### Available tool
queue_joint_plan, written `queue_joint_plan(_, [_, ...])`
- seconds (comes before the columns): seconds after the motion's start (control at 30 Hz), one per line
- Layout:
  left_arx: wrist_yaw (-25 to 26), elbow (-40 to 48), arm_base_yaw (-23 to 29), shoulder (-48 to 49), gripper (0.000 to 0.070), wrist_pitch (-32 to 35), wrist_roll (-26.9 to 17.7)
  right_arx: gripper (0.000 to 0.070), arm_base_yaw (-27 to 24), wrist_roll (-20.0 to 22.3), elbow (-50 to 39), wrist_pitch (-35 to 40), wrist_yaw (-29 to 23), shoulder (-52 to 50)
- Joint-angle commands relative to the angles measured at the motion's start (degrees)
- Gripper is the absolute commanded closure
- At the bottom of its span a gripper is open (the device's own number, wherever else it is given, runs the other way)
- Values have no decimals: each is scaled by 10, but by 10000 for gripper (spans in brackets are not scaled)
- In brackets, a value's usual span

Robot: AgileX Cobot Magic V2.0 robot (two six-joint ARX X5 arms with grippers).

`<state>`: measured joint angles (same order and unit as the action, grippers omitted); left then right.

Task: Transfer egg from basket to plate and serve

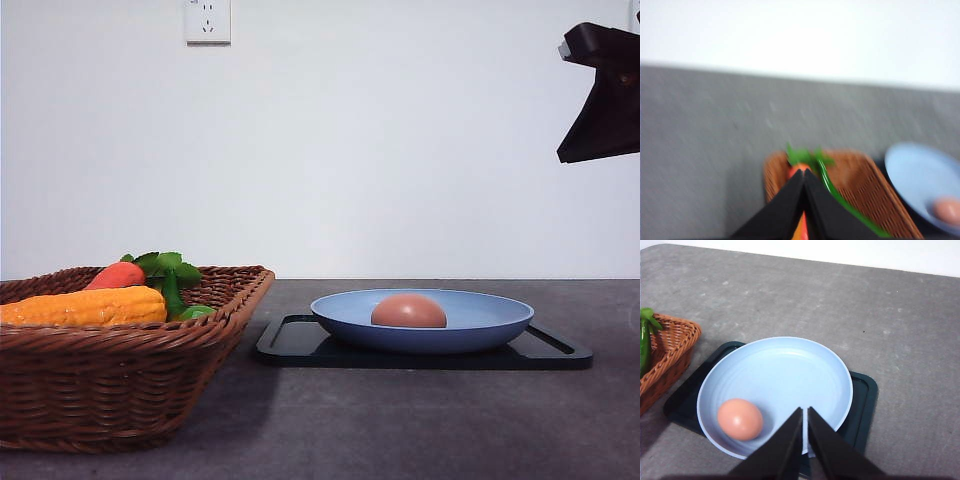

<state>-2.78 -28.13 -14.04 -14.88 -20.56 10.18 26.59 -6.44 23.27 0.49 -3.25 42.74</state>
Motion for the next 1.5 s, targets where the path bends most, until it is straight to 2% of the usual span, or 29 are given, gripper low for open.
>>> queue_joint_plan(0.0, [0, 15, 18, 13, 700, 9, -17, 700, 3, -8, 3, 7, -2, 2])
queue_joint_plan(0.2, [1, 101, 89, 73, 700, 41, -31, 700, 3, -8, 3, 7, -2, 2])
queue_joint_plan(0.47, [1, 204, 138, 129, 700, 52, -30, 700, 3, -8, 3, 7, -2, 2])
queue_joint_plan(0.87, [1, 263, 149, 147, 700, 56, -30, 700, 3, -8, 3, 8, -2, 2])
queue_joint_plan(1.47, [2, 266, 149, 147, 700, 66, -30, 700, 3, -8, 3, 8, -2, 2])
